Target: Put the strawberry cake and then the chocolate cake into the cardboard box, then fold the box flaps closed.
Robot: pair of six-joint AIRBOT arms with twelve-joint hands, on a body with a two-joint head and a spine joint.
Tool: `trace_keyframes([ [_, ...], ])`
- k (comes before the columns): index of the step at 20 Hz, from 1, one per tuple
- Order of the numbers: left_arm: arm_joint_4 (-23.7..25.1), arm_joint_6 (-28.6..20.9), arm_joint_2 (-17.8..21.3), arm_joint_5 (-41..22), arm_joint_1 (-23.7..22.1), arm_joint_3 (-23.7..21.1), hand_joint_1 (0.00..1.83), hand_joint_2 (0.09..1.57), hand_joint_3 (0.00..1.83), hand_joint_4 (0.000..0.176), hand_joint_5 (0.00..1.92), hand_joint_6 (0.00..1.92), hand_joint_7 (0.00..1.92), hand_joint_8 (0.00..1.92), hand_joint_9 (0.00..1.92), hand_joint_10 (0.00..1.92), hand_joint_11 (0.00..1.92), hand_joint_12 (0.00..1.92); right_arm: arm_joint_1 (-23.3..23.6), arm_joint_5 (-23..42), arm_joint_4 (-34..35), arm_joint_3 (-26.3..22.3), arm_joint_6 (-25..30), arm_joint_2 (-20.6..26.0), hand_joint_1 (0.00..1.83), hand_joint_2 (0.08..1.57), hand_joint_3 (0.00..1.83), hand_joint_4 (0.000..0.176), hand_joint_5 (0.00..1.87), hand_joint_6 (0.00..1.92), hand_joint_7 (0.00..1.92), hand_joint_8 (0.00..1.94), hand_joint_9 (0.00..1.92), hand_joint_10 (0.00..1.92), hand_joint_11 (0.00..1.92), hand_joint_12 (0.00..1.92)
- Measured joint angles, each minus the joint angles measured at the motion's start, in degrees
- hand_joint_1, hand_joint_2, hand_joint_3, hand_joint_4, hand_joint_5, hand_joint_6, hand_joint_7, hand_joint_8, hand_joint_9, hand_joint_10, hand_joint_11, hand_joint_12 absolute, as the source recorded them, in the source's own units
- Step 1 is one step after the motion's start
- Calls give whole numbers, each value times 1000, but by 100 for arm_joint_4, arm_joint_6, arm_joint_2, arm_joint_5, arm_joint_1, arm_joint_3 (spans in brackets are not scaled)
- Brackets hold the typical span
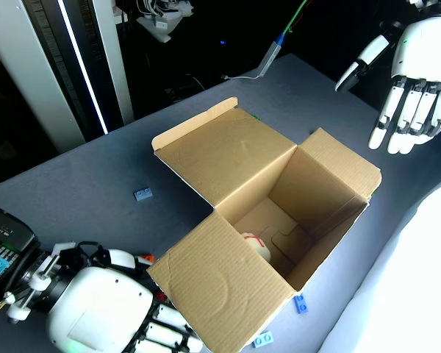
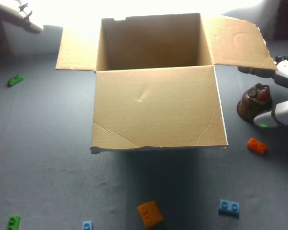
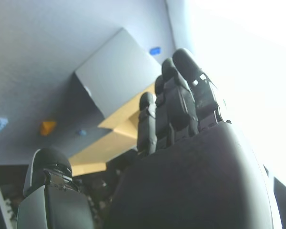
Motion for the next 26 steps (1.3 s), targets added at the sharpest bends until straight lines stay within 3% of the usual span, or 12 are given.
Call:
trace_keyframes([
  [3, -122, 118, 214, -4, 494, -345, 288, 982, 6, 73, 185, 9, 240, 3, 352, 8, 0, 1237, 0, 0, 157, 52, -46, -96, 1026, 982, 0, 27, 64, 1, 90, 1, 122, 1, 0, 400],
  [4, -251, 155, 278, -9, 649, -450, 277, 970, 1, 85, 184, 6, 255, 6, 362, 10, 0, 1261, 0, 4, 166, 72, -48, -105, 1025, 988, 0, 27, 55, 1, 86, 0, 118, 0, 0, 371],
  [7, -761, 481, 420, 0, 1045, -754, 278, 968, 0, 64, 218, 12, 242, 0, 353, 4, 0, 1239, -48, 46, 188, 83, -66, -103, 1035, 983, 0, 7, 85, 9, 104, 0, 134, 5, 0, 332],
  [9, -1032, 761, 450, 2, 1196, -833, 276, 962, 0, 77, 205, 4, 254, 4, 341, 0, 0, 1227, -105, 17, 284, 83, -70, -107, 1036, 994, 2, 12, 95, 9, 125, 6, 140, 4, 0, 444],
  [12, -1303, 927, 455, 66, 1480, -831, 296, 987, 6, 75, 191, 0, 227, 0, 343, 1, 0, 1217, -111, 2, 304, 83, -70, -107, 1045, 986, 0, 20, 102, 6, 120, 1, 162, 6, 0, 478],
  [14, -1471, 1064, 455, 87, 1703, -831, 313, 977, 0, 73, 218, 7, 239, 3, 352, 5, 0, 1221, -109, 9, 304, 83, -70, -107, 1075, 1035, 15, 0, 280, 54, 375, 56, 367, 66, 0, 796],
  [16, -1567, 1143, 457, 105, 1853, -831, 298, 966, 0, 84, 197, 0, 236, 1, 352, 4, 0, 1227, -109, 22, 302, 83, -76, -107, 1138, 1064, 5, 0, 555, 71, 669, 38, 669, 163, 58, 1310],
  [17, -1676, 1174, 457, 120, 1930, -831, 289, 972, 0, 81, 209, 5, 245, 4, 355, 5, 0, 1229, -111, 59, 308, 83, -81, -107, 1159, 1081, 7, 0, 705, 85, 805, 93, 649, 542, 182, 1485],
  [18, -1770, 1187, 461, 140, 1980, -833, 287, 972, 0, 80, 219, 7, 250, 4, 358, 6, 0, 1244, -109, 90, 306, 90, -90, -105, 1181, 1175, 0, 0, 778, 923, 853, 1057, 577, 989, 246, 1718],
  [19, -1875, 1211, 463, 201, 2050, -874, 278, 971, 0, 82, 224, 7, 260, 6, 370, 9, 0, 1269, -127, 103, 306, 96, -92, -107, 1179, 1212, 0, 0, 772, 1129, 814, 1345, 535, 1258, 263, 1823],
  [20, -1969, 1257, 466, 245, 2149, -920, 263, 982, 4, 83, 214, 2, 259, 4, 368, 7, 0, 1273, -140, 116, 308, 96, -94, -107, 1307, 1202, 0, 0, 817, 1101, 858, 1284, 645, 1495, 312, 1781],
  [26, -2476, 1281, 455, 273, 2363, -1027, 266, 989, 1, 78, 225, 7, 270, 4, 372, 7, 0, 1256, -127, 92, 302, 17, -105, -39, 1332, 1209, 0, 0, 826, 1102, 832, 1293, 653, 1600, 273, 1840],
])
